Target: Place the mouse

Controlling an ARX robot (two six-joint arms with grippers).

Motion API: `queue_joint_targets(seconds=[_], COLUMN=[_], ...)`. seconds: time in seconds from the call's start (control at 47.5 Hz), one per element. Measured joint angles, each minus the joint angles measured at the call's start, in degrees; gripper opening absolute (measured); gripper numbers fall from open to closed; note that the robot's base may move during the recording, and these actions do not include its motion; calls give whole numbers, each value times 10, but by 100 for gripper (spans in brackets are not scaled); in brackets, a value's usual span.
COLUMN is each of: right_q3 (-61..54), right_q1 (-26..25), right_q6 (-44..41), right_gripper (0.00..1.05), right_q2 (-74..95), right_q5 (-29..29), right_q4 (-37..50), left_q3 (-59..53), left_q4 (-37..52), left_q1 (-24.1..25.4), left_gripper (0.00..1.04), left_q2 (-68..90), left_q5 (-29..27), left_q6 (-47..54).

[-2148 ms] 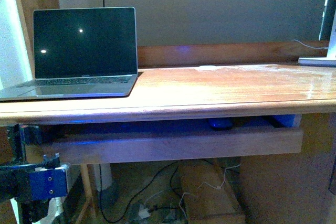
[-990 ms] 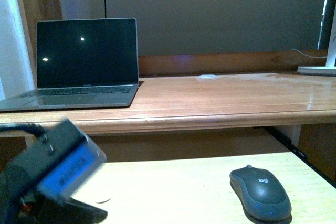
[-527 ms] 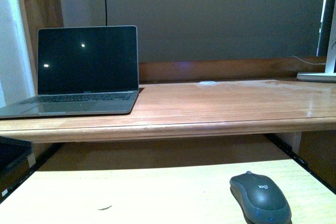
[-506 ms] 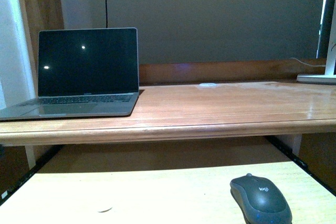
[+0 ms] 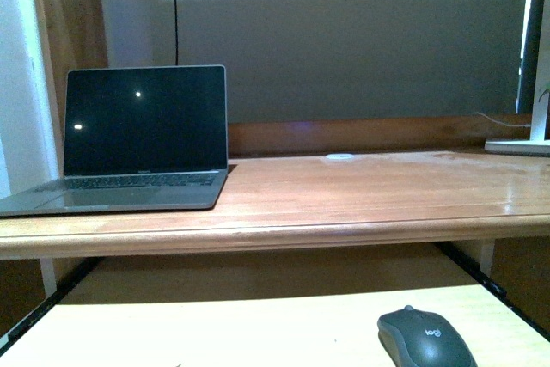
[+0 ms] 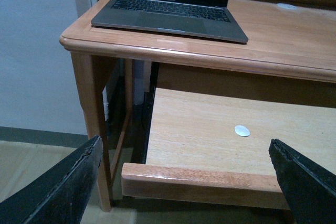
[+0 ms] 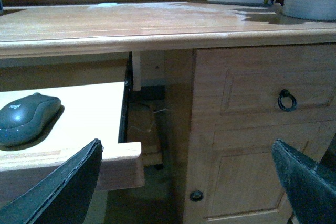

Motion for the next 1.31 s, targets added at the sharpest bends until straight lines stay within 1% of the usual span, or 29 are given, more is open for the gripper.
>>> queue_joint_targets(seconds=[0.021, 0.084, 0.232, 0.358, 0.421, 0.442, 0.463, 0.506, 0.548, 0.59, 0.653, 1.306], right_q3=[0, 0, 0, 0, 0, 0, 0, 0, 0, 0, 0, 0], right_q1=[0, 0, 0, 0, 0, 0, 0, 0, 0, 0, 0, 0], right_q6=[0, 0, 0, 0, 0, 0, 0, 0, 0, 0, 0, 0], right_gripper=[97, 97, 97, 97, 97, 97, 97, 97, 97, 97, 97, 97], right_q2=[0, 0, 0, 0, 0, 0, 0, 0, 0, 0, 0, 0], right_q5=[0, 0, 0, 0, 0, 0, 0, 0, 0, 0, 0, 0], right_q4=[0, 0, 0, 0, 0, 0, 0, 0, 0, 0, 0, 0], left_q3=[-20, -51, -93, -127, -136, -137, -140, -144, -147, -150, -156, -208], left_q4=[33, 64, 71, 75, 76, 76, 76, 76, 77, 77, 78, 85], left_q1=[5, 23, 82, 141, 156, 167, 183, 215, 234, 243, 245, 246], left_gripper=[85, 75, 50, 16, 6, 2, 3, 3, 3, 3, 3, 3], left_q2=[-12, -36, -69, -100, -106, -109, -112, -117, -120, -124, -129, -172], left_q5=[2, 24, 78, 136, 151, 168, 195, 226, 229, 229, 236, 237], left_q6=[16, 40, 62, 68, 68, 68, 69, 71, 71, 71, 71, 71])
